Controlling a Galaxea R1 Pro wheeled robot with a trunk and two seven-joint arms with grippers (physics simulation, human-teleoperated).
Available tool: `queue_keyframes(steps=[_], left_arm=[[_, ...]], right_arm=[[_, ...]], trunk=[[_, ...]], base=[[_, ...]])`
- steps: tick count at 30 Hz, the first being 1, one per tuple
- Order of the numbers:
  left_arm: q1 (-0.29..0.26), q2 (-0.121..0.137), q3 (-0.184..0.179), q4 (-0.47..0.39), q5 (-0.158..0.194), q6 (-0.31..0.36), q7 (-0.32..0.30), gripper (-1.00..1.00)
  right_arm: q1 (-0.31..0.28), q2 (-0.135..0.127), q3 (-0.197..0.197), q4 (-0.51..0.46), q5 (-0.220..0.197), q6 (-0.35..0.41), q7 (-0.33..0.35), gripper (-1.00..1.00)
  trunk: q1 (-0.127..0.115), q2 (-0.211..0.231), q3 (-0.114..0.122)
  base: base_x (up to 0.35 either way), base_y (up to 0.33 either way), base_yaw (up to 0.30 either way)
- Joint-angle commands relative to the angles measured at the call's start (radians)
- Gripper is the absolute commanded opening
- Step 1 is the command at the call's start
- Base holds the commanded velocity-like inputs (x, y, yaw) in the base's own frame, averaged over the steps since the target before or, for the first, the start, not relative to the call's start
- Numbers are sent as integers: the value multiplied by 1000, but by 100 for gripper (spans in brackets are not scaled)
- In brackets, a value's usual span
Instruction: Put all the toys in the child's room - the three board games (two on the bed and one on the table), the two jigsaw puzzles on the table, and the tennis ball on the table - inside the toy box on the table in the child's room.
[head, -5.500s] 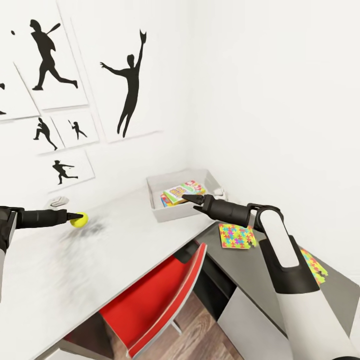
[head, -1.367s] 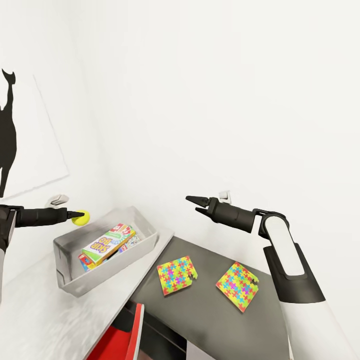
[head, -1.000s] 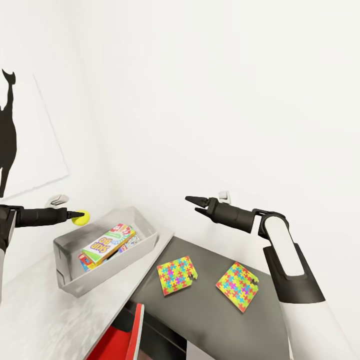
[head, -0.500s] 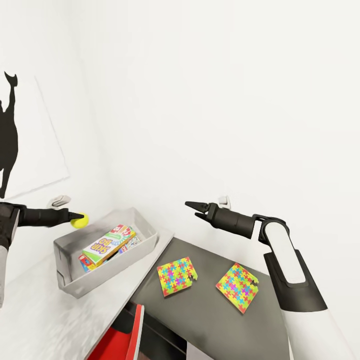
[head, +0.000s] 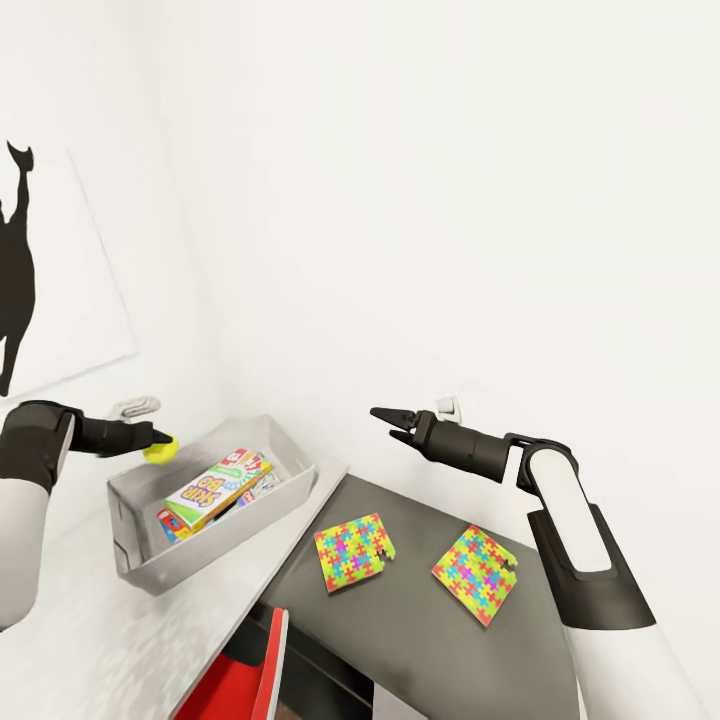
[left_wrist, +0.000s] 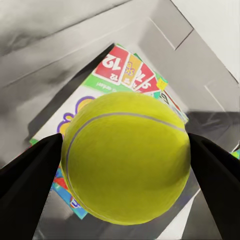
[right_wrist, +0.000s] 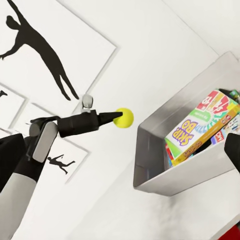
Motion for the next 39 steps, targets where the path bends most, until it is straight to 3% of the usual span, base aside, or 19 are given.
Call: queue_keyframes(steps=[1, 23, 39], left_arm=[[-1, -3, 1, 0, -13, 4, 3, -100], [-1, -10, -30, 59, -17, 3, 126, -100], [-1, -13, -54, 61, -18, 3, 161, -100]], right_arm=[[-1, -1, 1, -1, -3, 2, -3, 100], [-2, 0, 0, -1, -3, 2, -3, 100], [-3, 1, 22, -1, 0, 2, -4, 100]], trunk=[[1, -2, -3], [1, -2, -29], [1, -2, -52]], base=[[0, 0, 0], [0, 0, 0], [0, 0, 0]])
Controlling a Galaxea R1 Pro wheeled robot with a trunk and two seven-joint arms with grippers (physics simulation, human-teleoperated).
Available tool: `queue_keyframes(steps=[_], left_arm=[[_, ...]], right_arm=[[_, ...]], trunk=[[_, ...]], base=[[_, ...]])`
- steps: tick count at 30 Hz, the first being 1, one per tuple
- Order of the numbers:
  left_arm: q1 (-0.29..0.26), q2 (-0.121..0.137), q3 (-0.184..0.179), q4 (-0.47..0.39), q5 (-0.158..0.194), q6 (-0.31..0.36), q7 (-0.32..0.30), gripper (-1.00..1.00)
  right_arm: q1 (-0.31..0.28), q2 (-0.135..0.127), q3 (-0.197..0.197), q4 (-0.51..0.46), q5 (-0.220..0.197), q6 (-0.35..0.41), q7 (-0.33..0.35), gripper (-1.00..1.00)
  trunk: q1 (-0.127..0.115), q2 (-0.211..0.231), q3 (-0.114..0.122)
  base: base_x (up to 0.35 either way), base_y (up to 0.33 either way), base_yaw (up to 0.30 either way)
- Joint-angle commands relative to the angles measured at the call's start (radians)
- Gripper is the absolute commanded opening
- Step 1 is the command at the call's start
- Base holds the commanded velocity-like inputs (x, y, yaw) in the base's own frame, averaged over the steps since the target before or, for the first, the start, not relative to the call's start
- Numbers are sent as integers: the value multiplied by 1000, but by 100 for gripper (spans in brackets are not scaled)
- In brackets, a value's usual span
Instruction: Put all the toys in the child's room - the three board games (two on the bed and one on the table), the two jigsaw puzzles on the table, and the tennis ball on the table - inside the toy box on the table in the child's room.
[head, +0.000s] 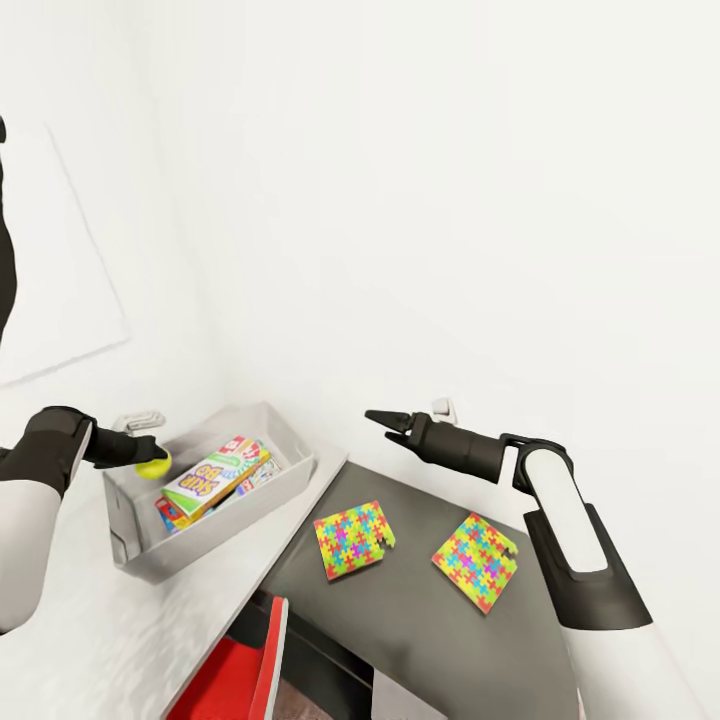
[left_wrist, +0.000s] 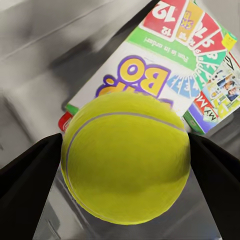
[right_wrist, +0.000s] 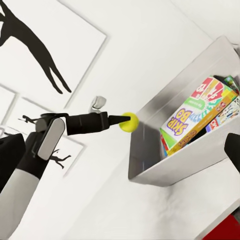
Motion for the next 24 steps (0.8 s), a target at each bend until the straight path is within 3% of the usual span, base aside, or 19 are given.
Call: queue_keyframes(steps=[1, 6, 18, 24], left_arm=[[-1, -3, -3, -1, -10, 3, 0, -100], [-1, -7, -30, 1, -9, 4, 25, -100], [-1, -9, -40, 1, -9, 5, 29, -100], [-1, -8, -79, 1, -9, 7, 25, -100]], right_arm=[[-1, -1, 2, -1, -3, 2, -3, 100], [-2, -1, 5, -1, -2, 2, -4, 100], [-4, -1, 6, -1, -2, 2, -5, 100], [-4, -1, 6, -1, -2, 2, -5, 100]], trunk=[[1, -2, -4], [1, -2, -11], [1, -2, -29], [1, -2, -38]], base=[[0, 0, 0], [0, 0, 0], [0, 0, 0], [0, 0, 0]])
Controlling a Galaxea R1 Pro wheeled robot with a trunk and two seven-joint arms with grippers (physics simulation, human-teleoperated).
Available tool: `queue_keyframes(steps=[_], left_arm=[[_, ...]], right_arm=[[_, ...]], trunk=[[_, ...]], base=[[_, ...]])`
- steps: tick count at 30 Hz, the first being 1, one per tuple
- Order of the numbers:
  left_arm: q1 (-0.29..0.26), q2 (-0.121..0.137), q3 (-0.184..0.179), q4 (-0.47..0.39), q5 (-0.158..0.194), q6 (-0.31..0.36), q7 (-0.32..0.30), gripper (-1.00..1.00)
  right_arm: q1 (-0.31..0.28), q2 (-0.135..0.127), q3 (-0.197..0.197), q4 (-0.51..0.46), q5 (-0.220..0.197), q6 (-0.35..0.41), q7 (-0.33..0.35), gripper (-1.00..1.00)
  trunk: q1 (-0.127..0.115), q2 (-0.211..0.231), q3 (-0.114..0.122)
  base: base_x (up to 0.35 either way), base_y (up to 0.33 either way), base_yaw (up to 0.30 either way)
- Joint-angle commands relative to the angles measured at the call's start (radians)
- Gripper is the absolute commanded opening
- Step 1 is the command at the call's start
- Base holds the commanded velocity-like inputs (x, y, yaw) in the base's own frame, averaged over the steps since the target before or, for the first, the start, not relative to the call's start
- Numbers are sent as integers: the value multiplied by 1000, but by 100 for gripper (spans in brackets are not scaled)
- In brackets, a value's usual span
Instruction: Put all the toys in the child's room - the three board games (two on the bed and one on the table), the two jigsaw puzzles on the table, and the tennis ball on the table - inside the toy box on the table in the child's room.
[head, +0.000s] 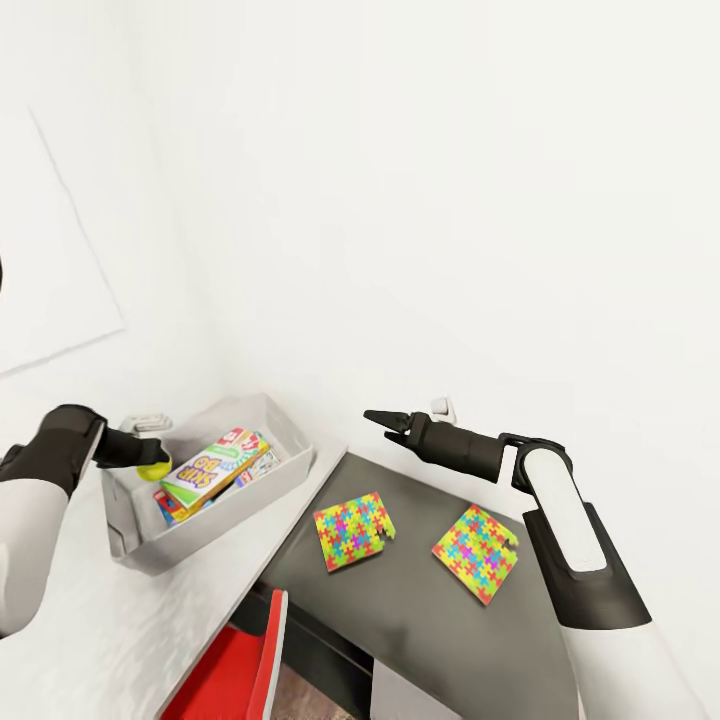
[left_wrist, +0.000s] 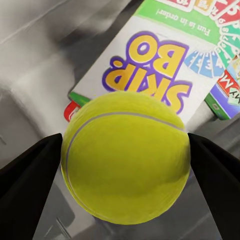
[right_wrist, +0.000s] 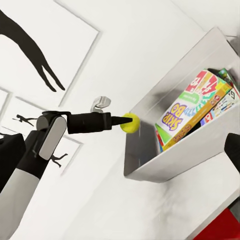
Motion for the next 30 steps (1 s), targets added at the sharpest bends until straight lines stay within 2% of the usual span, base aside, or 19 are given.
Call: queue_keyframes(steps=[1, 14, 21, 30], left_arm=[[-1, -1, -5, -1, -11, 4, -10, -100], [-1, 0, -31, -1, -11, 17, -13, -100], [0, 1, -115, -1, -11, 40, -14, -100], [0, 0, -135, -1, -11, 42, -15, -100]], right_arm=[[-1, -1, 1, -1, -3, 2, -3, 100], [-3, 0, 1, -1, -3, 2, -4, 100], [-3, 1, 1, -1, -2, 2, -5, 100], [-4, 0, 1, -1, -3, 2, -5, 100]], trunk=[[1, -2, -4], [1, -2, -8], [1, -2, -8], [1, -2, -8]], base=[[0, 0, 0], [0, 0, 0], [0, 0, 0], [0, 0, 0]])
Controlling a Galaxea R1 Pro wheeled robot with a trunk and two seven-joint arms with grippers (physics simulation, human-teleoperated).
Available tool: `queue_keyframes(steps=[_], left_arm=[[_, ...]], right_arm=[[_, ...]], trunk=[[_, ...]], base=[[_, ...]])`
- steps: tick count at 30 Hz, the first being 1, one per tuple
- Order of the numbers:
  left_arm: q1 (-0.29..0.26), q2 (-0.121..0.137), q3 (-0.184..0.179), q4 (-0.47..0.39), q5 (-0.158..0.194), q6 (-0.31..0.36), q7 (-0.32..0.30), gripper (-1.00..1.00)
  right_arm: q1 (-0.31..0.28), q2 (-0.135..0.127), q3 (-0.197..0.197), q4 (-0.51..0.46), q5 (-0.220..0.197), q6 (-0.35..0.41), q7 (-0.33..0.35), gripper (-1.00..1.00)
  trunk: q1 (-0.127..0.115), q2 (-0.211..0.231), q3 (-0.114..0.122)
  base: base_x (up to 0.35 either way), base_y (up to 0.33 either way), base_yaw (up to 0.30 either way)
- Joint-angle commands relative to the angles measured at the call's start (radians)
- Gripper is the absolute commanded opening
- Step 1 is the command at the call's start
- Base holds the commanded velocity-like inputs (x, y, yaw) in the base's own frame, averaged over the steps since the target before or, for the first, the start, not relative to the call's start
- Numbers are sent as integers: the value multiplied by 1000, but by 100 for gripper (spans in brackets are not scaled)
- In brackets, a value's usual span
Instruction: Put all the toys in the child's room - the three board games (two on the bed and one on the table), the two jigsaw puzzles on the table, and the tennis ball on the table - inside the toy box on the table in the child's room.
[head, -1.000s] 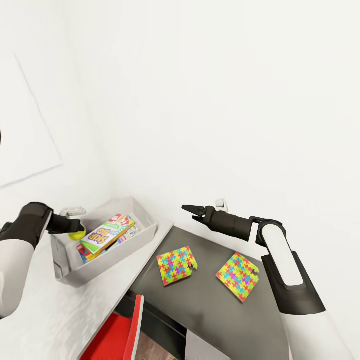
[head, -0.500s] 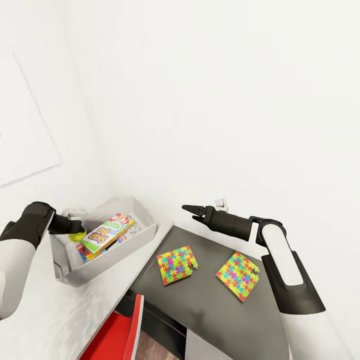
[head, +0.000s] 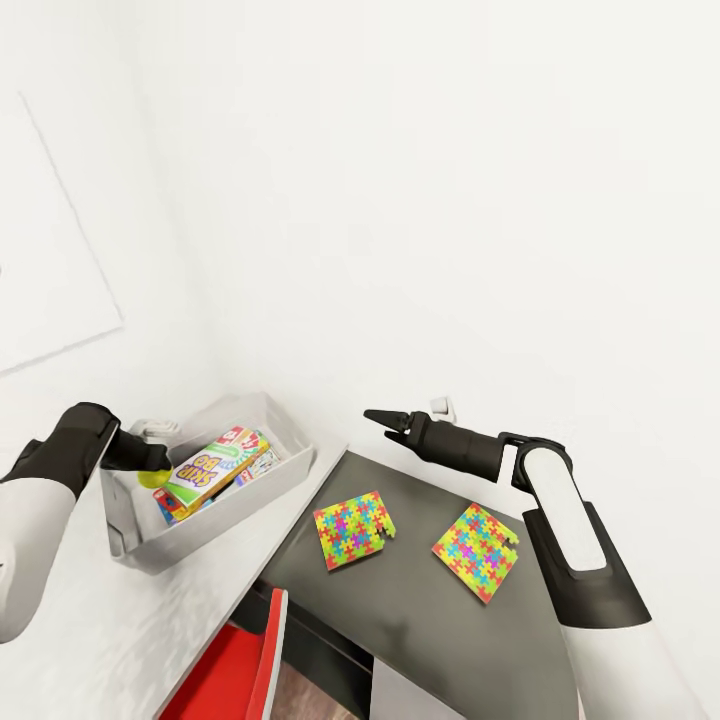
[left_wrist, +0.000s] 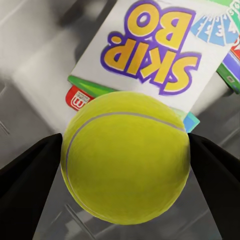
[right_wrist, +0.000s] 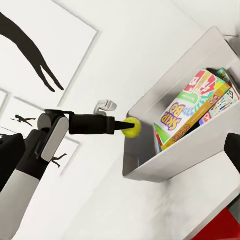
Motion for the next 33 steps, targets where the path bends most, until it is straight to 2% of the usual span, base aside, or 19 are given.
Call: queue_keyframes(steps=[1, 8, 9, 26, 33], left_arm=[[-1, 0, 4, -1, -11, 3, -9, -100], [-1, 0, 4, -1, -11, 3, -10, -100], [-1, 0, 4, -1, -11, 3, -10, 100], [0, 1, 2, -1, -10, 3, -13, 100], [-1, 3, 12, -2, 4, 1, -20, 100]], right_arm=[[-2, 0, 1, -1, -3, 2, -3, 100], [-3, 0, 0, -1, -2, 2, -3, 100], [-3, 0, 0, -1, -2, 2, -3, 100], [-3, 0, 1, -1, -3, 2, -3, 100], [-1, -1, 1, -1, -2, 2, -5, 100]], trunk=[[1, -2, -2], [1, -2, -2], [1, -2, -2], [1, -2, -2], [1, -2, -2]], base=[[0, 0, 0], [0, 0, 0], [0, 0, 0], [0, 0, 0], [0, 0, 0]])
